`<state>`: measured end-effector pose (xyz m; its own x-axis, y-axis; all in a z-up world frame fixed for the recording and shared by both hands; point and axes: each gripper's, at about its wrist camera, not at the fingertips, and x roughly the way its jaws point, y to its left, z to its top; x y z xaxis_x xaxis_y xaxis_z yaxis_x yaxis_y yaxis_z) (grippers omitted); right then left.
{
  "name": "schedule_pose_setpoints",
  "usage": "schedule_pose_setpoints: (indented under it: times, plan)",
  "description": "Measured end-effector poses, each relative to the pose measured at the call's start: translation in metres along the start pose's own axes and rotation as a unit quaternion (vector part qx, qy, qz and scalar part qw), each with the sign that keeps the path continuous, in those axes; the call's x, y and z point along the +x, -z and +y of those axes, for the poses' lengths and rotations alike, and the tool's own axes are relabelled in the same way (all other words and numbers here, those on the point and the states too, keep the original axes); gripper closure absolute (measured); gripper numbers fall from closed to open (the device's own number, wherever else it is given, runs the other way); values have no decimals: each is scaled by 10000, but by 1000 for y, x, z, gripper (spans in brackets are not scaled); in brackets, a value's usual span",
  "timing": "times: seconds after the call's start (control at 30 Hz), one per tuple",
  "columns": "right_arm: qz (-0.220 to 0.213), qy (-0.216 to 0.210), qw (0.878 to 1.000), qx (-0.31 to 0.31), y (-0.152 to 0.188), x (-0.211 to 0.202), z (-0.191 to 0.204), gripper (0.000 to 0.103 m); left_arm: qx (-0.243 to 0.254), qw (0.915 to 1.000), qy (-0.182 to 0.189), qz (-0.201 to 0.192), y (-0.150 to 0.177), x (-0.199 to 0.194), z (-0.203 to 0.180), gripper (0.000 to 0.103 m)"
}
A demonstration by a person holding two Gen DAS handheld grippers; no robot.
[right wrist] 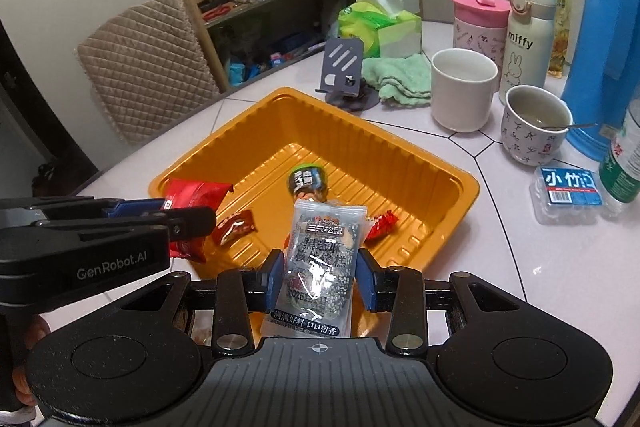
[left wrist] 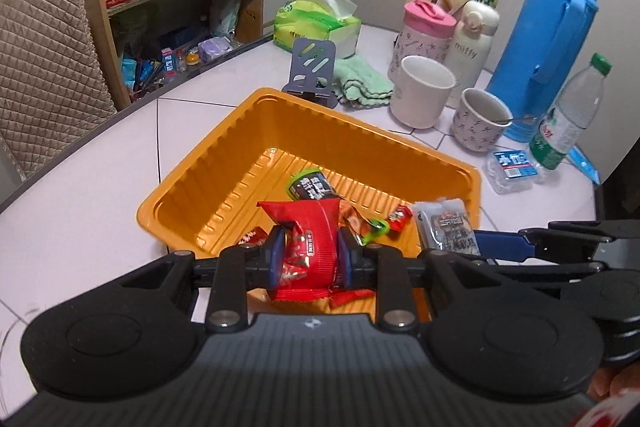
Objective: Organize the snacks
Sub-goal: 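Carry both packets over the orange tray and open both tools to drop them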
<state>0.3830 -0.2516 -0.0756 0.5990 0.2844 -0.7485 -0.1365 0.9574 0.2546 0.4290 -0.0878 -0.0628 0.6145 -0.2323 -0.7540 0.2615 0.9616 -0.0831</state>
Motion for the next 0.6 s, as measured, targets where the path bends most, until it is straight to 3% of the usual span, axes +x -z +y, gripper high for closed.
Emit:
schedule_pose_setpoints:
  times: [0.6]
  plan:
    - [222, 281, 9993, -85, -13, 58, -14, 64, 60, 9992, 55, 380, -10, 61, 12, 78]
